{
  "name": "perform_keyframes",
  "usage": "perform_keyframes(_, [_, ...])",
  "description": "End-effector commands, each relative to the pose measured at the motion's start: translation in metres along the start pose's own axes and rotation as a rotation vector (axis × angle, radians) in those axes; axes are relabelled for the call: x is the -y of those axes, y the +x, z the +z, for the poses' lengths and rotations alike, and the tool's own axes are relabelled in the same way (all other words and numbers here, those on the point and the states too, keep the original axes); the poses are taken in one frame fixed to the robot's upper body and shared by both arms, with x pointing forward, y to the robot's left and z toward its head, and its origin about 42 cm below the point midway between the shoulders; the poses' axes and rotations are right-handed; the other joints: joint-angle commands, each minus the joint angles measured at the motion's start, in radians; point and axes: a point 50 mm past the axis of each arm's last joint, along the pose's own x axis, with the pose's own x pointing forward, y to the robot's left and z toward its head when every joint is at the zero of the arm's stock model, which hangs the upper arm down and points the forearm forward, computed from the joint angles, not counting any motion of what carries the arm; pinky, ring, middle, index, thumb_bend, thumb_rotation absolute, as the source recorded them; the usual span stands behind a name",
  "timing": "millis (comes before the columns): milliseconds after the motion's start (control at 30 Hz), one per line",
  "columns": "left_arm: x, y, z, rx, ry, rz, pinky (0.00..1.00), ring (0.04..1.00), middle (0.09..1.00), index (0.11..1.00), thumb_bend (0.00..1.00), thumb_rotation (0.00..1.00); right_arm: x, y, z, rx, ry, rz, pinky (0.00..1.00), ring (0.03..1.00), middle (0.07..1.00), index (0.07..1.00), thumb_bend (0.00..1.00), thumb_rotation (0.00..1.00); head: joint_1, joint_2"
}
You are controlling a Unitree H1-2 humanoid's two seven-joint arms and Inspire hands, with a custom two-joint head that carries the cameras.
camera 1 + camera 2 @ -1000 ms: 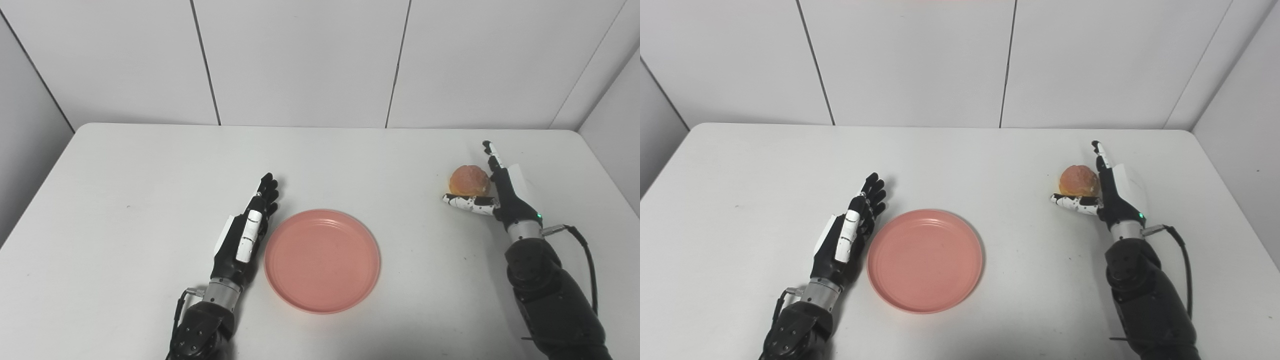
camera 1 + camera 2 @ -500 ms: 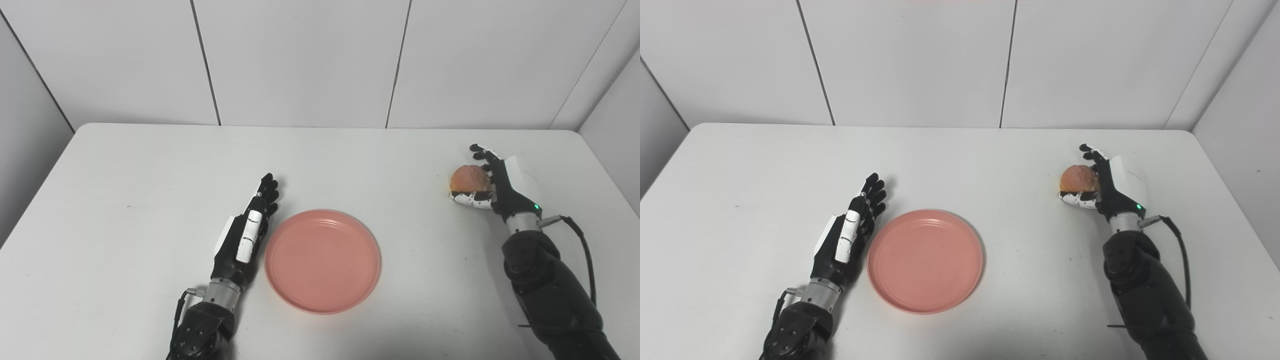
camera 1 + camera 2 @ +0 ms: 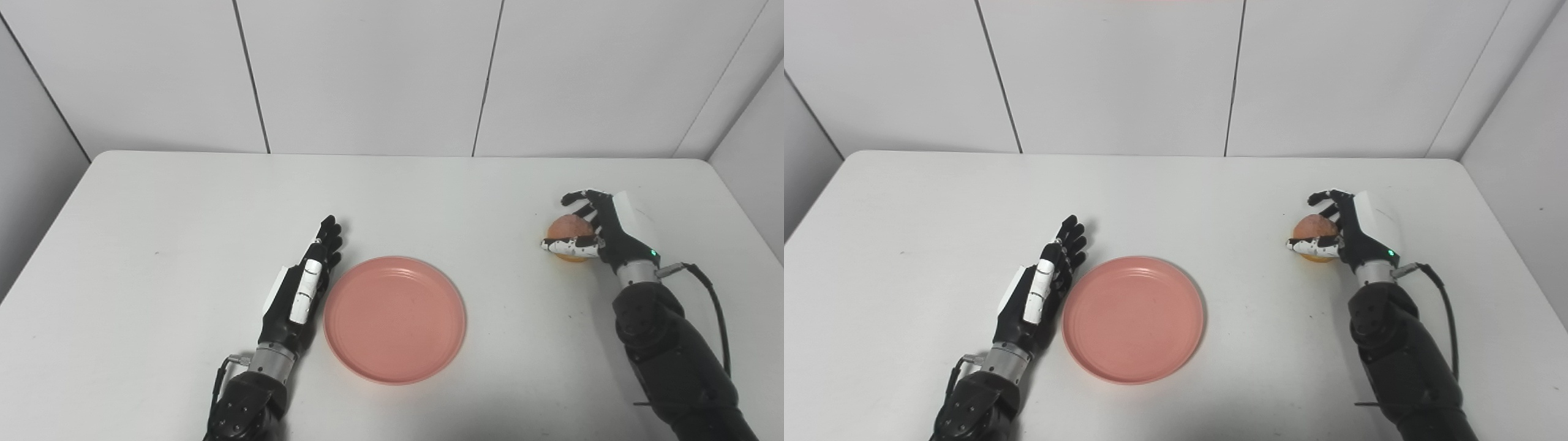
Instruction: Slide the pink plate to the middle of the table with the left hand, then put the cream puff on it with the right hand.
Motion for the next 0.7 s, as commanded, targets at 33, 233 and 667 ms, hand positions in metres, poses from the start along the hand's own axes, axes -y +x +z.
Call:
perform_keyframes(33, [-0.001,-0.017,-0.020,-0.054,-0.012,0.013,1.00,1.000,1.000,1.000,0.65,1.00,0.008,0.003,0.003,0.006,0.016,-0.013,0.13,0.185,0.469,0.558,0.54,0.00,0.003,0.000])
perform_keyframes(233, [0.001,-0.018,-0.019,-0.058,-0.009,0.014,1.00,1.000,1.000,1.000,0.65,1.00,0.009,0.001,0.005,0.053,0.055,-0.059,0.12,0.172,0.469,0.509,0.53,0.00,0.008,-0.001])
perform_keyframes(667, [0.003,-0.017,-0.018,-0.059,-0.010,0.019,1.00,1.000,1.000,1.000,0.64,1.00,0.013,-0.011,0.040,0.291,0.184,-0.115,0.13,0.179,0.469,0.483,0.52,0.00,0.018,0.001])
